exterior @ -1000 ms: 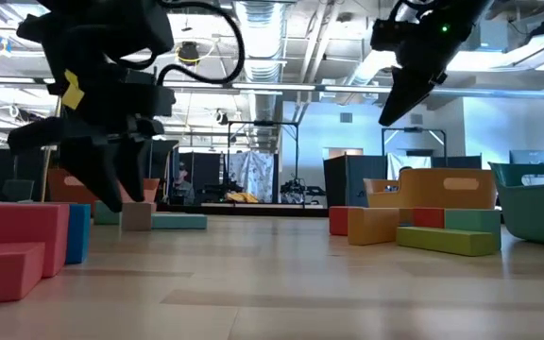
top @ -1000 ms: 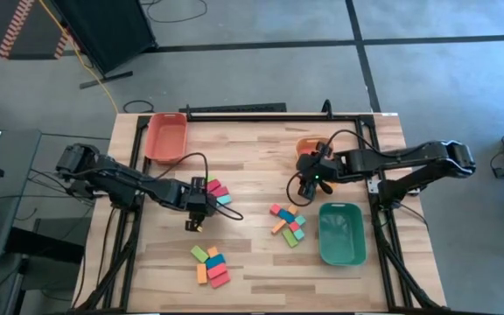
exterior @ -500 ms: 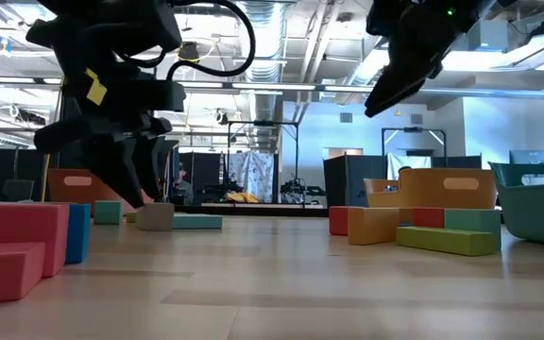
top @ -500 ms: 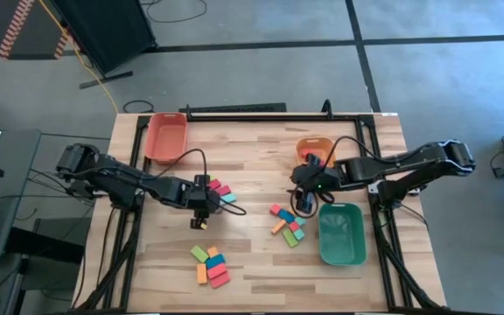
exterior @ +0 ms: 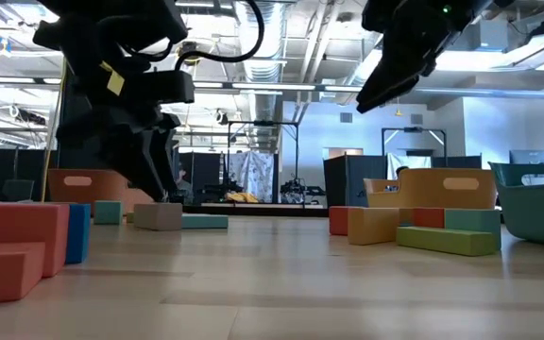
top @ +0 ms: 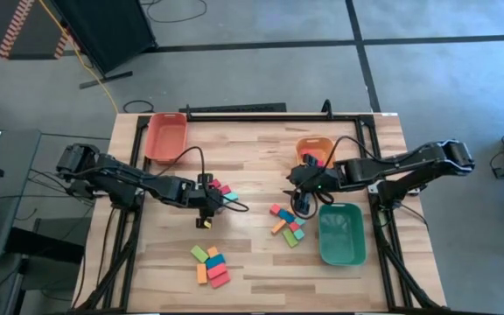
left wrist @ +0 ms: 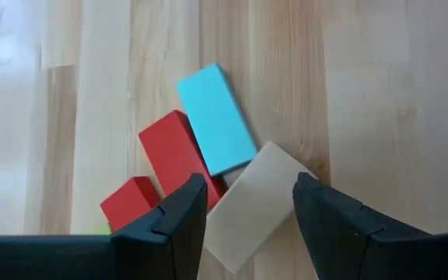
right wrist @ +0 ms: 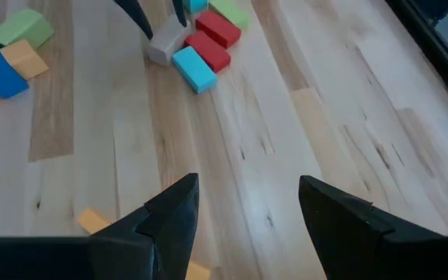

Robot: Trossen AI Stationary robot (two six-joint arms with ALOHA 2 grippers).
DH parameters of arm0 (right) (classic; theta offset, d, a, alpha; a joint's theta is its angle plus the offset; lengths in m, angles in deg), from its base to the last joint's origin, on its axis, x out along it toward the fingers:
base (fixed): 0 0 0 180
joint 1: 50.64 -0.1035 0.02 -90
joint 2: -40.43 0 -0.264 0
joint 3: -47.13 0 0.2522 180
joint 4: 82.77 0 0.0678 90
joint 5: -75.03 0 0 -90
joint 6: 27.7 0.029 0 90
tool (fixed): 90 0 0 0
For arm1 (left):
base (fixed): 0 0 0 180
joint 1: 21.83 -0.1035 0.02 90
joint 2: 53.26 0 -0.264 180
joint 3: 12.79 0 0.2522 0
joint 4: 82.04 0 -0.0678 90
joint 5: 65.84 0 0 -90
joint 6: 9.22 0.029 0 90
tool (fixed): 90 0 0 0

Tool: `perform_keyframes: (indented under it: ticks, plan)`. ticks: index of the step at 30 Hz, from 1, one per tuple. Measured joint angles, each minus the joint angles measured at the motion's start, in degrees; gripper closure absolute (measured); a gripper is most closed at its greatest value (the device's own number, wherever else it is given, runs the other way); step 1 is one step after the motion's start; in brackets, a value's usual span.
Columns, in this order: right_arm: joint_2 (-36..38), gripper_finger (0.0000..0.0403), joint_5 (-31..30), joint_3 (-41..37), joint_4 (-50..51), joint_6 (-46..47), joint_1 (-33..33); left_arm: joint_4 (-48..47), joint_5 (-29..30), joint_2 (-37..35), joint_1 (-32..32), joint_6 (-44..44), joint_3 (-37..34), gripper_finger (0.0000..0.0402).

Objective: Sort blocks by size
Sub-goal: Put the large rectangular brown block into the yellow bin

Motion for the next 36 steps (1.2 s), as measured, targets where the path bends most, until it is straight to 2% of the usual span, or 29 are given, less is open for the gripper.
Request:
perform_keyframes:
  ticks: [8,13,20,30,36]
  plan:
    - [-7.5,0.0152,0.1,0.0,-1.2,-1.2,-0.3,-0.3,-0.7,-2.0,1.6,1.1,0.6,0.0221]
    - [-12.1,0.0152,0.3,0.0,-4.8,-3.2,-0.3,-2.3,-3.5,-1.1,1.6,2.1,0.6,0.0221]
    - [-14.1,0.0152,1.9,-0.1,-8.9,-5.0,-0.1,-2.1,-3.6,0.2,1.6,3.4,0.4,0.0221]
    - [-14.0,0.0152,1.9,0.0,-11.8,-6.2,-0.1,4.1,1.6,6.4,1.5,5.6,1.2,0.0221]
    - [-14.0,0.0152,2.0,0.0,-13.3,-6.2,-0.1,6.5,6.0,6.5,0.8,4.5,1.5,0.0221]
